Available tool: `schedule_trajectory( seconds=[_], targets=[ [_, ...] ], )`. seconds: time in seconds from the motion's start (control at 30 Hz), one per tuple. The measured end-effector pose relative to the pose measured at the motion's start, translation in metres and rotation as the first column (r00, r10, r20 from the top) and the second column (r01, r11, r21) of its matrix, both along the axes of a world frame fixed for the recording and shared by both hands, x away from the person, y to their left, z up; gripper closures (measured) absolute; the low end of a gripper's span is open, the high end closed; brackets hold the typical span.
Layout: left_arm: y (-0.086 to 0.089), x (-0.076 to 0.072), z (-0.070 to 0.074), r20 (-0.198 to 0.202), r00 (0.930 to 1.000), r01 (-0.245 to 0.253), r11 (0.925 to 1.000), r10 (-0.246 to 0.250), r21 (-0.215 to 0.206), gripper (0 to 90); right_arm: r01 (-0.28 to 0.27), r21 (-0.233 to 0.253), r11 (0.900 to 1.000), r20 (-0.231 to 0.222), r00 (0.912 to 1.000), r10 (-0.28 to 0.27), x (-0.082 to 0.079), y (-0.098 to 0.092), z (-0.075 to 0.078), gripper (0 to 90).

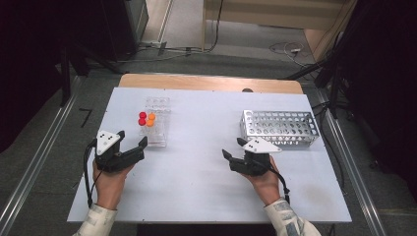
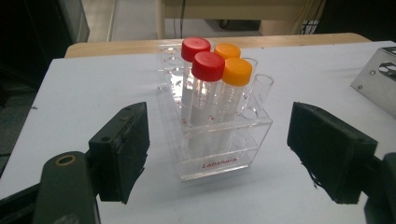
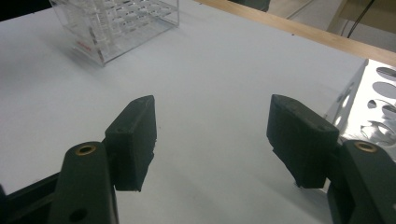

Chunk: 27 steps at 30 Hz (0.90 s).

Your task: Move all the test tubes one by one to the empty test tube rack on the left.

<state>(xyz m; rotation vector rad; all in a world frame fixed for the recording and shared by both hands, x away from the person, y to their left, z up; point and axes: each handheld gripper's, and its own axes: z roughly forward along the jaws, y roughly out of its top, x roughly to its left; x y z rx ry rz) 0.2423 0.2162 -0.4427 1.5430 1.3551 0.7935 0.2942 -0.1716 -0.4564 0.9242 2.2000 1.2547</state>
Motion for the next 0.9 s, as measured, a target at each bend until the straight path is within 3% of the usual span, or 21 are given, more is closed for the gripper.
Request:
schedule_trajectory(
  seconds=[0.17,0.4,0.57,0.9],
  targets=[
    [0.007,-0.006,-0.001,0.002,0.9999,-0.014,0.9999,0.014,-0.003,20.9,0.027,0.011,1.0,-0.006,0.9996,-0.027,-0.001,-0.014,0.001,29.8],
    [0.02,-0.014,-0.004,-0.001,0.9995,-0.033,0.9995,0.033,-0.003,20.7,0.082,0.035,0.996,-0.006,0.9967,-0.081,-0.005,-0.048,0.004,29.0],
    [0.021,-0.017,-0.005,-0.001,0.9992,-0.041,0.9992,0.041,0.001,20.1,0.124,0.045,0.991,-0.012,0.9923,-0.123,-0.009,-0.069,0.004,28.5],
    [0.017,-0.02,-0.008,-0.013,0.9994,-0.032,0.9994,0.032,0.014,19.4,0.156,0.047,0.987,-0.008,0.9878,-0.156,-0.014,-0.094,0.004,28.2]
  ],
)
